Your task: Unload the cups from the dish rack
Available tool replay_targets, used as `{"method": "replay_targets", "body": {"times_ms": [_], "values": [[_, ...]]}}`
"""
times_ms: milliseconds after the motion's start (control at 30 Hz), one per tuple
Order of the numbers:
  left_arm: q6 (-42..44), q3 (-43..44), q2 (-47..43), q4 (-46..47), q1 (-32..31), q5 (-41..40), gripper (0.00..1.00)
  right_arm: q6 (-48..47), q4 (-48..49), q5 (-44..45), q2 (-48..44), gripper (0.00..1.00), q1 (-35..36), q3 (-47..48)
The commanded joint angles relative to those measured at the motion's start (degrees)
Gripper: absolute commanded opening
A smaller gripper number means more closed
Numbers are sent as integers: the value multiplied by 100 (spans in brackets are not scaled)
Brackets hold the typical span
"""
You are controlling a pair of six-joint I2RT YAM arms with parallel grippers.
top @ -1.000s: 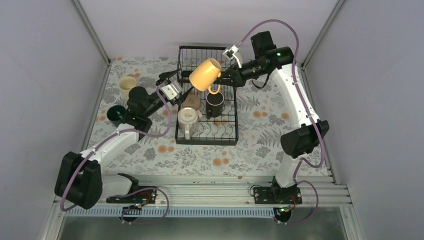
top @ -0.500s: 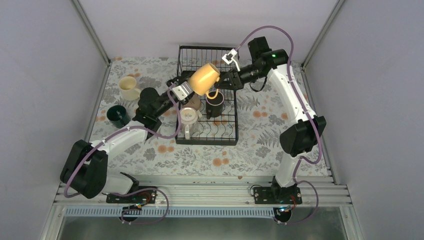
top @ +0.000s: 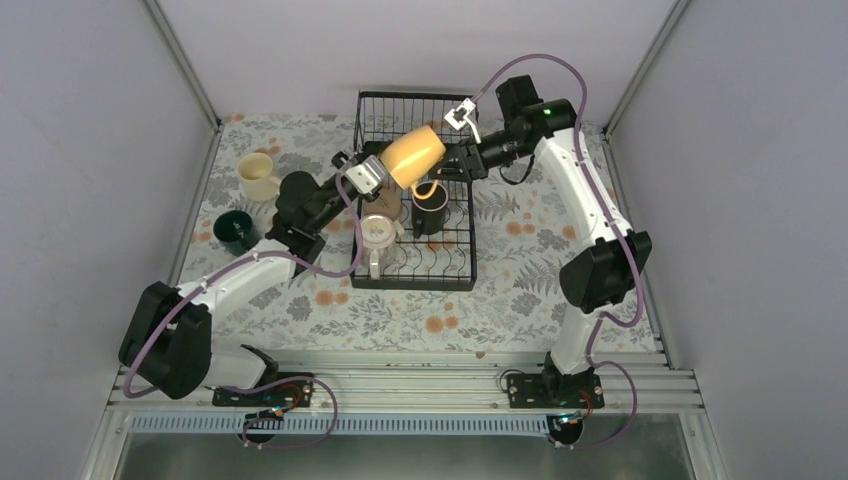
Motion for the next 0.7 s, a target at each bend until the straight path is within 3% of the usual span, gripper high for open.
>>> {"method": "replay_targets", "body": {"times_ms": [0,100,200,467,667], "values": [[-151,344,-242,59,-96,52,2,-197,212,-20,81,44,40,110],[-69,519,-303,-287,-96,41,2,-162,235,164,96,71,40,134],[66,882,-379,-935,-96,-227,2,-147,310,505,22,88,40,98],[970,2420,-771,-3579,36,-1127,2,-14,1098,2141,-642,96,48,-617],[1738,3613,-1004,-5876,932,-496,2,-139,1563,2896,-1241,96,79,-1485]]}}
